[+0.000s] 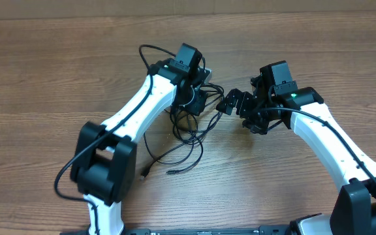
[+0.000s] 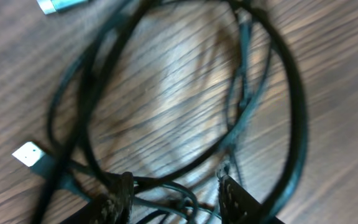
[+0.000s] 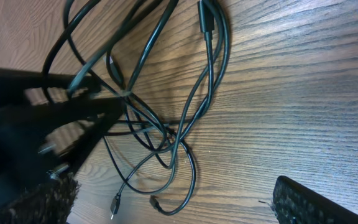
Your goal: Untangle cables
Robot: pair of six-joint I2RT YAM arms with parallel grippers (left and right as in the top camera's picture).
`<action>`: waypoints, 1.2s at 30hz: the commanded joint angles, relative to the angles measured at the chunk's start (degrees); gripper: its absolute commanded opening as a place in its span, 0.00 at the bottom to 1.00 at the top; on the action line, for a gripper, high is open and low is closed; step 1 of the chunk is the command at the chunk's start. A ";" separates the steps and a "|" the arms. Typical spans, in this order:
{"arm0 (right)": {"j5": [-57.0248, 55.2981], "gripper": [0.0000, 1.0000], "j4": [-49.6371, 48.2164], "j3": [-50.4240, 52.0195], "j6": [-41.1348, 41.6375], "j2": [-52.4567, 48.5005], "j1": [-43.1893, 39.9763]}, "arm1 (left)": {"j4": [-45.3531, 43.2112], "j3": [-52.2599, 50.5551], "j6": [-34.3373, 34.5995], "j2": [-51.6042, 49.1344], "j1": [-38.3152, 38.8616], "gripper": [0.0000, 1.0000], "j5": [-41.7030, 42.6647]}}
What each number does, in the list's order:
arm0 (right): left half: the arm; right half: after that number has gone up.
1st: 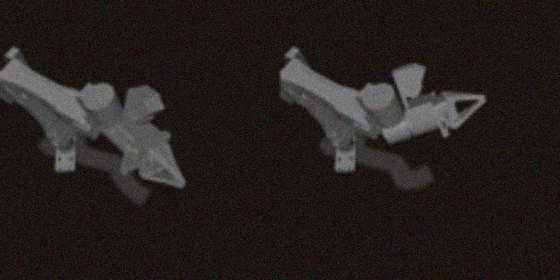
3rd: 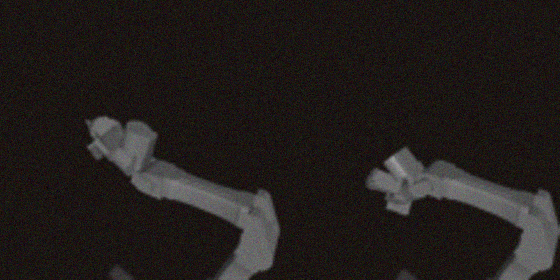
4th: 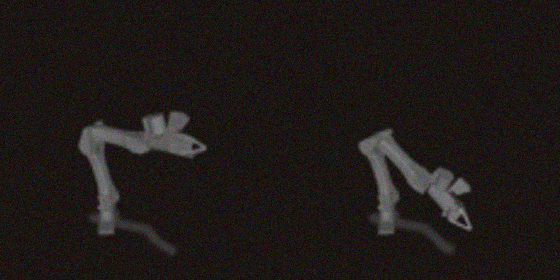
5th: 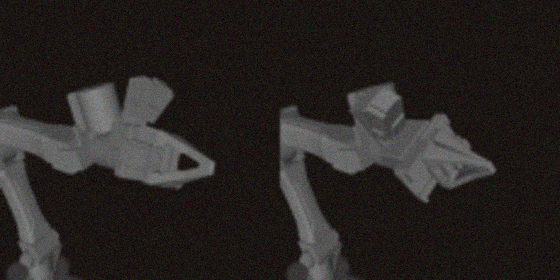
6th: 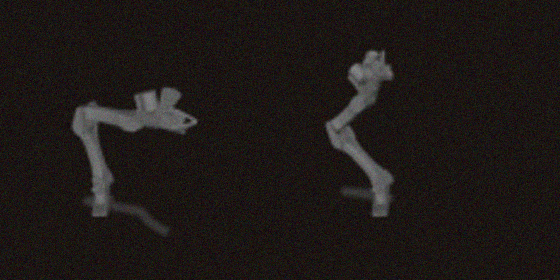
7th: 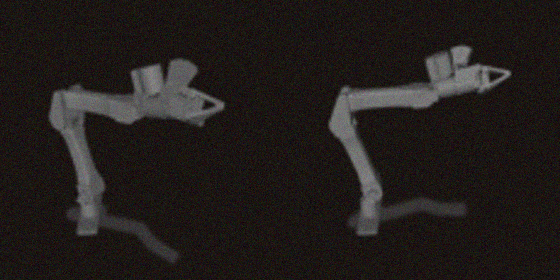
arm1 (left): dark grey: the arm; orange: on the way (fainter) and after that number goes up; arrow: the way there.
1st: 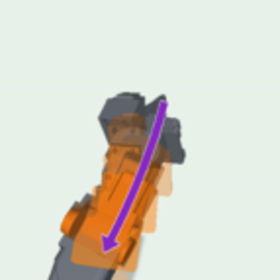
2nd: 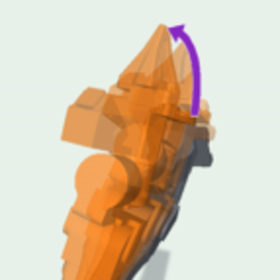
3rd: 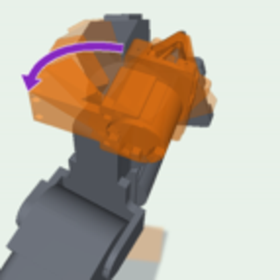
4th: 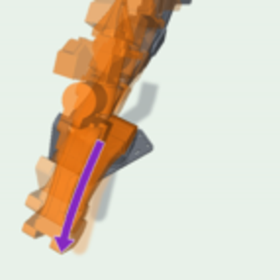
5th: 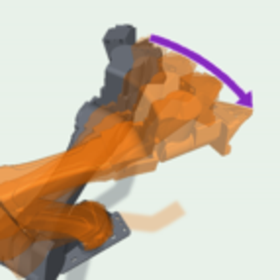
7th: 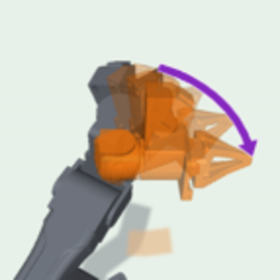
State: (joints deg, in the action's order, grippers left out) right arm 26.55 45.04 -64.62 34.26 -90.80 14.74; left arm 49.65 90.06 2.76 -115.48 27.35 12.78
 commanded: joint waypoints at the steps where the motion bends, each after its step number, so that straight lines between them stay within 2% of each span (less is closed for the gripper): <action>1: -0.63 1.00 -0.11 -1.03 -0.48 1.11 -0.20 | -0.07 0.70 -1.11 -2.12 0.00 0.43 -0.94; 4: -0.63 1.00 -0.11 -1.03 -0.48 1.11 -0.20 | -0.26 0.92 -1.11 -1.81 -0.02 0.34 -0.94; 8: -0.63 1.00 -0.11 -1.03 -0.48 1.11 -0.20 | 1.03 2.51 -1.11 -1.29 -0.04 0.10 -0.94; 11: -0.63 1.00 -0.11 -1.03 -0.48 1.11 -0.20 | 4.24 5.88 -1.09 -0.70 -0.48 0.04 -0.92; 15: -0.63 1.00 -0.11 -1.03 -0.48 1.11 -0.20 | 9.88 11.56 -1.11 -0.63 -0.87 0.06 -0.96; 18: -0.63 1.00 -0.11 -1.03 -0.46 1.11 -0.20 | 11.43 13.16 -1.11 -0.63 -0.85 0.15 -0.94; 19: -0.63 1.00 -0.11 -1.03 -0.48 1.11 -0.20 | 11.69 13.16 -1.11 -0.63 -0.85 0.15 -0.96; 23: -0.63 1.00 -0.11 -1.03 -0.48 1.11 -0.20 | 13.79 13.16 -1.11 -0.66 -0.85 0.11 -0.96; 28: -0.63 1.00 -0.11 -1.03 -0.46 1.11 -0.20 | 14.27 13.16 -1.09 -0.66 -0.79 0.12 -0.94; 31: -0.63 1.00 -0.11 -1.03 -0.48 1.11 -0.20 | 14.43 13.16 -1.09 -0.66 -0.79 0.04 -0.94; 34: -0.63 1.00 -0.11 -1.03 -0.48 1.11 -0.20 | 14.62 13.16 -1.09 -0.66 -0.74 0.05 -0.94; 36: -0.63 1.00 -0.11 -1.03 -0.48 1.11 -0.20 | 14.64 13.16 -1.11 -0.66 -0.74 0.09 -0.98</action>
State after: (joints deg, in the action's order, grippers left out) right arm 26.52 45.06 -64.62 34.26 -90.80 14.72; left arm 64.14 102.10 2.35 -117.45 26.87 11.92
